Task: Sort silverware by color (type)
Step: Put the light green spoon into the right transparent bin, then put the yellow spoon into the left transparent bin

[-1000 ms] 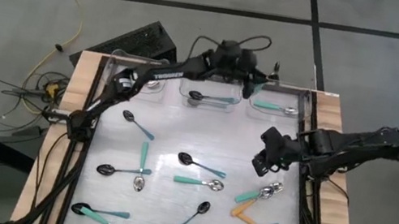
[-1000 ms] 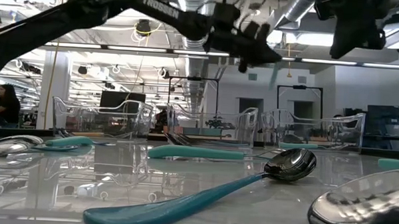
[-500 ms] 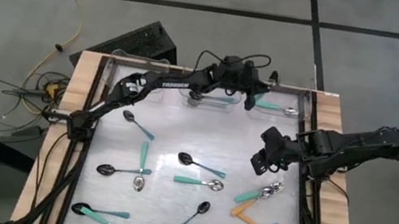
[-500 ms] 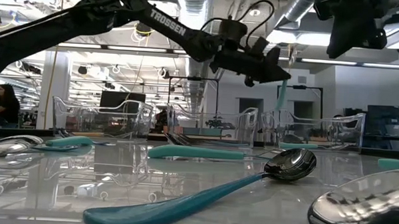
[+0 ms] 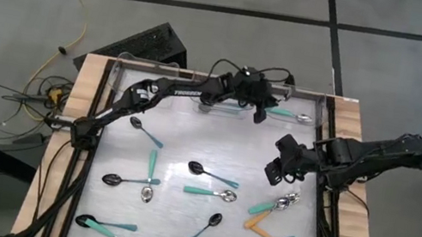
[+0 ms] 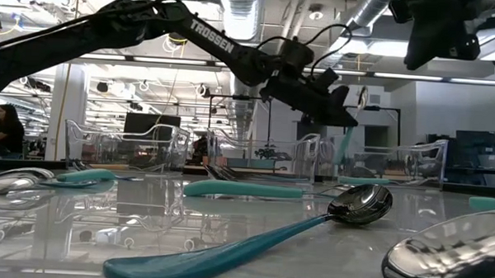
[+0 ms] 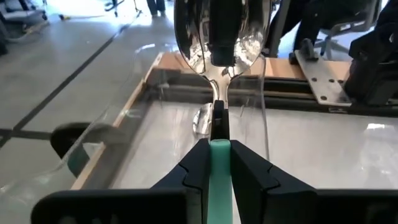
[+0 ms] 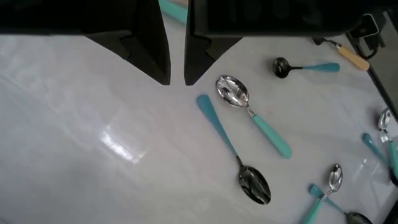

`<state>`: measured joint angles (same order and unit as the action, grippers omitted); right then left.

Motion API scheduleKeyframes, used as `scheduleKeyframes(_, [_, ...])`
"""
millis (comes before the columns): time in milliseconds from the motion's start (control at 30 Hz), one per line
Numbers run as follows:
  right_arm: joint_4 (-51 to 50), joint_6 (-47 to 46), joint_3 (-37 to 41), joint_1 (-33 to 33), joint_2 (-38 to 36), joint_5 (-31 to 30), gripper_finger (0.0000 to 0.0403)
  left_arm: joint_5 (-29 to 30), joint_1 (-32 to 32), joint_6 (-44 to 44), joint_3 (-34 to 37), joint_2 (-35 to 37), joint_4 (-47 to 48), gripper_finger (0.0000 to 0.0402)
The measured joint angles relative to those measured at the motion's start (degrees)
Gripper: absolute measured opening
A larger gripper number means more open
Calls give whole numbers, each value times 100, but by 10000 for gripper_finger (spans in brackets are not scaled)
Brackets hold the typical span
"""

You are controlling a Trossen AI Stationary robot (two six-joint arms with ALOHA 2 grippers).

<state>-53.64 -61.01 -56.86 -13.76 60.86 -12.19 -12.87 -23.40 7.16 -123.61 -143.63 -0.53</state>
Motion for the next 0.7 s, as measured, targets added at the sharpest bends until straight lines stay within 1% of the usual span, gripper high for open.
scheduleKeyframes(100, [1,92,0,43,0,2,71,-82,5,188,-2,0,53,49])
scheduleKeyframes(233, [1,153,0,44,0,2,71,-144,44,276,-16,0,258,96])
scheduleKeyframes(367, [1,240,0,40,0,2,71,-98,59,293,-346,9,733,149])
scheduleKeyframes(467, [-2,306,0,42,0,4,71,-14,52,274,-805,11,1350,178])
scheduleKeyframes(533, [-5,395,0,42,0,4,71,-10,46,287,-1151,42,1810,190])
scheduleKeyframes(600, [-18,481,0,42,-2,4,71,-10,20,363,-956,382,1836,195])
scheduleKeyframes(700, [-33,663,0,42,-2,7,71,35,-31,468,-927,845,2365,196])
